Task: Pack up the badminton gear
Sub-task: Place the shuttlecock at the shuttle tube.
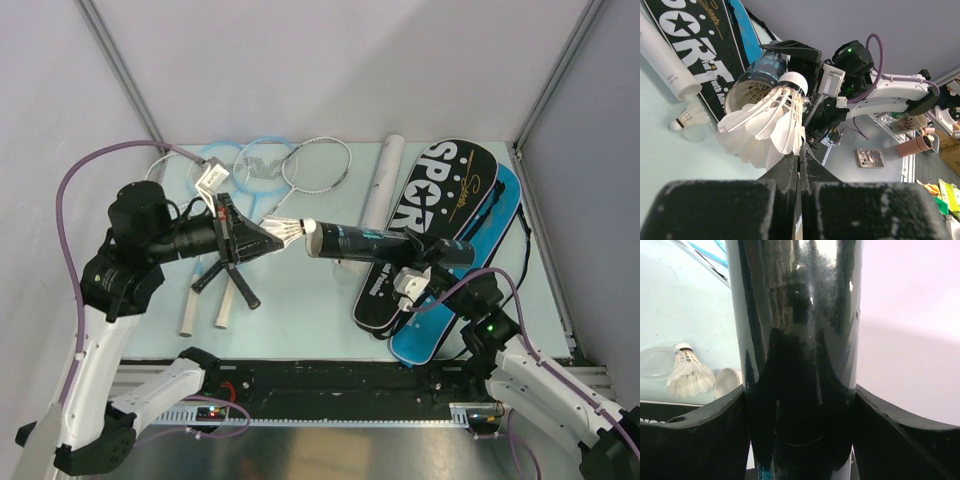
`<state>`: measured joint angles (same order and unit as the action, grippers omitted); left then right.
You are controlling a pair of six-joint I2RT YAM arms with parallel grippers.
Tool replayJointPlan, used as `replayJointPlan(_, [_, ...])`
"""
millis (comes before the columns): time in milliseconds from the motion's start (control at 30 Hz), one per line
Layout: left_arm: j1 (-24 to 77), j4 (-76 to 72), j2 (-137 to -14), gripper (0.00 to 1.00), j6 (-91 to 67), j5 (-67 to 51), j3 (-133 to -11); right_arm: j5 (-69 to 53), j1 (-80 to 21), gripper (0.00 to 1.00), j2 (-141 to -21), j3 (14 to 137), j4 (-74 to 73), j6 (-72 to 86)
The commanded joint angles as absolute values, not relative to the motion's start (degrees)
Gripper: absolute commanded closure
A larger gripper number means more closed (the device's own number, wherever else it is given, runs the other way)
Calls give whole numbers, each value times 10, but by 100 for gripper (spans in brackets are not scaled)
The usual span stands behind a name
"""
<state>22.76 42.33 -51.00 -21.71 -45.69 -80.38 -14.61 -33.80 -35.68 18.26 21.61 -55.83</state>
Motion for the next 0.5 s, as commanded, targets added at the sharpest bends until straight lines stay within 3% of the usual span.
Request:
replayJointPlan(0, [235,450,-520,100,-191,-439,-806,-128,-347,64,-343,216,258,-581])
replayJointPlan(467, [259,471,-544,100,-182,-427,-801,-109,-349,64,-320,222,238,-605])
